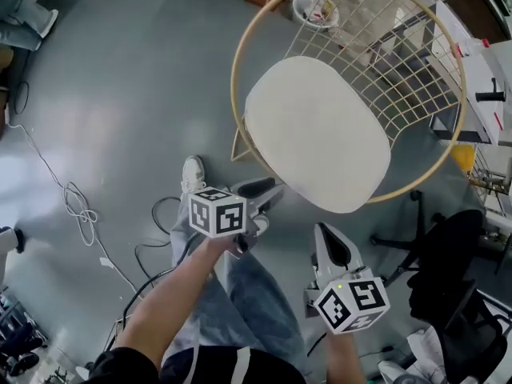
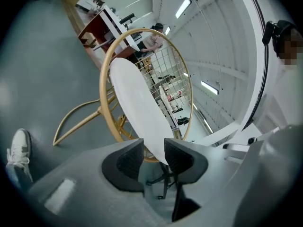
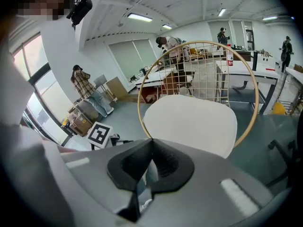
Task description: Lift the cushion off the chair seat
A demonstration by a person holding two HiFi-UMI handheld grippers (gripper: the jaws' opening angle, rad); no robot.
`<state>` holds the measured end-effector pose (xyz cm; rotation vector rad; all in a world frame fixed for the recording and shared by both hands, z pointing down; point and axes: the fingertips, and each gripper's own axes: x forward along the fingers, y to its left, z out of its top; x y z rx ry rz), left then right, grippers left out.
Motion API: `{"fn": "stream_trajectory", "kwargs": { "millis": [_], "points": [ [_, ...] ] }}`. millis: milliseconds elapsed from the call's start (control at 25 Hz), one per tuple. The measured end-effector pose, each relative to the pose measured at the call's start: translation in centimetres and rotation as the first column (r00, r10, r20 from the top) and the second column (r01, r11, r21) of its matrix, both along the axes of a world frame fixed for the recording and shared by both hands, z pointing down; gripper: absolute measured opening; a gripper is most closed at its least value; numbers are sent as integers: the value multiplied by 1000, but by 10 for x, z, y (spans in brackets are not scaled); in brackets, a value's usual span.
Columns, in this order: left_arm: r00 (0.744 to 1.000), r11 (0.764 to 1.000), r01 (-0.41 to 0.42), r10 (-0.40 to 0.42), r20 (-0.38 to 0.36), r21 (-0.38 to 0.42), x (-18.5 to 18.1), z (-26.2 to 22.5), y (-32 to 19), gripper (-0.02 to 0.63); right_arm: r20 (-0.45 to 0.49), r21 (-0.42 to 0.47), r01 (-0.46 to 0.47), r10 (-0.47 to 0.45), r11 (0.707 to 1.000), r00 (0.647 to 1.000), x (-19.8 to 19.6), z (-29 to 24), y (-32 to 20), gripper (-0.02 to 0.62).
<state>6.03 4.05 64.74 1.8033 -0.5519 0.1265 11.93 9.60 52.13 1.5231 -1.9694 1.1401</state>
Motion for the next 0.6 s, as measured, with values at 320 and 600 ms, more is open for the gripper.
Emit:
{"fn": "stream_trajectory", "kwargs": {
  "millis": [320,600],
  "points": [
    [987,992,104,-112,-117,-76,8,21,-15,193,1,-85,18,-18,996,1000,-12,21,23,-2],
    [965,979,167,-186,-186,-115,14,26,-34,170,-17,-121,36,-39,992,999,-13,25,32,-2]
  ]
}}
